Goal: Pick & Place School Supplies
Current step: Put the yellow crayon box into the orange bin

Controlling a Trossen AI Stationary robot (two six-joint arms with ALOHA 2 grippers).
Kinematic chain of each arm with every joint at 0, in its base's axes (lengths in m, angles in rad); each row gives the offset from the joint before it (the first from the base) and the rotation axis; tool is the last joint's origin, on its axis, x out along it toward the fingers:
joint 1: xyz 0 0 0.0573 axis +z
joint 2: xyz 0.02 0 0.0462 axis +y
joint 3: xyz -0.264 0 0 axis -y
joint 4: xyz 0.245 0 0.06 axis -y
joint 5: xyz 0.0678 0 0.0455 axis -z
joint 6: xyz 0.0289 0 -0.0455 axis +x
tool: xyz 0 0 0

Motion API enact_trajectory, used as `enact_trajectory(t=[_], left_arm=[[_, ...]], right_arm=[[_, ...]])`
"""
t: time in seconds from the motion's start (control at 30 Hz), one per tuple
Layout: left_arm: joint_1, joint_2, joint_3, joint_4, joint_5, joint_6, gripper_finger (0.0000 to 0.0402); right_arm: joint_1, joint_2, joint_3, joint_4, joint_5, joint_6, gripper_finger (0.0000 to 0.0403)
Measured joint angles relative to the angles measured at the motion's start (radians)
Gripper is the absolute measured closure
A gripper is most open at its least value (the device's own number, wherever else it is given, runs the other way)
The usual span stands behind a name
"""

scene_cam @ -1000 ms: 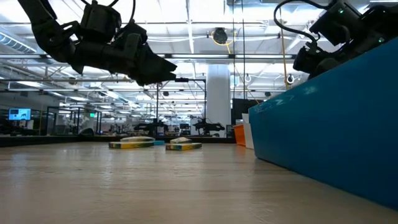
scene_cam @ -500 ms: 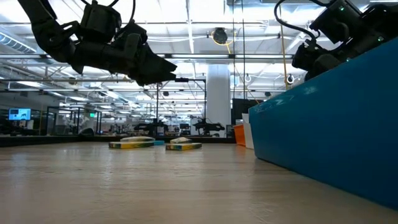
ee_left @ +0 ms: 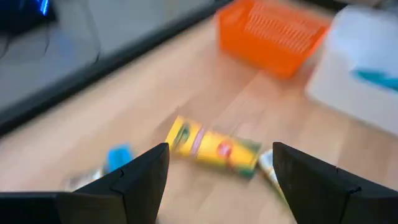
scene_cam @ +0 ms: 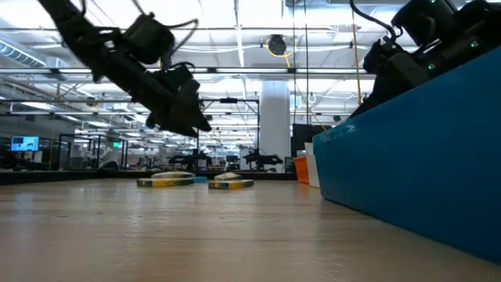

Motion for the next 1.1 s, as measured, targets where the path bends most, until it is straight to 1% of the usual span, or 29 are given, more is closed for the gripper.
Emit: enact_trajectory(t=[0.1, 0.17, 0.23, 0.3, 0.37, 0.43, 0.53, 0.7, 0.8, 0.97, 1.1], left_arm=[[0.028, 0.0, 0.091, -0.217, -0.006, -0.101, 0.0117], [0.045, 0.0, 0.133, -0.296, -0.004, -0.144, 0.0117], [0.06, 0.006, 0.157, -0.338, -0.003, -0.157, 0.0117], [0.078, 0.019, 0.166, -0.346, 0.007, -0.159, 0.0117], [0.101, 0.044, 0.171, -0.346, 0.038, -0.16, 0.0117], [0.125, 0.079, 0.173, -0.344, 0.079, -0.161, 0.0117], [0.153, 0.143, 0.173, -0.339, 0.097, -0.157, 0.0117], [0.202, 0.23, 0.172, -0.306, 0.102, -0.159, 0.0117], [0.214, 0.268, 0.172, -0.253, 0.106, -0.159, 0.0117], [0.226, 0.302, 0.173, -0.21, 0.103, -0.148, 0.0117], [0.229, 0.305, 0.173, -0.21, 0.059, -0.118, 0.0117]], right_arm=[[0.0, 0.0, 0.0, 0.027, 0.0, -0.009, 0.0244], [0.0, 0.0, 0.0, 0.044, 0.0, -0.024, 0.0244], [0.0, 0.0, 0.0, 0.062, 0.0, -0.027, 0.0244], [0.0, 0.0, 0.0, 0.082, 0.0, -0.027, 0.0242], [0.0, 0.0, 0.0, 0.091, 0.0, -0.028, 0.0241], [0.0, 0.0, 0.0, 0.091, 0.0, -0.039, 0.0241], [0.0, 0.0, 0.0, 0.092, 0.0, -0.046, 0.0243], [0.0, 0.0, 0.0, 0.116, 0.0, -0.061, 0.0242], [0.0, 0.0, 0.0, 0.129, -0.001, -0.076, 0.0243], [0.0, 0.0, 0.0, 0.133, -0.001, -0.076, 0.0242], [0.0, 0.0, 0.0, 0.133, -0.003, -0.076, 0.0245]])
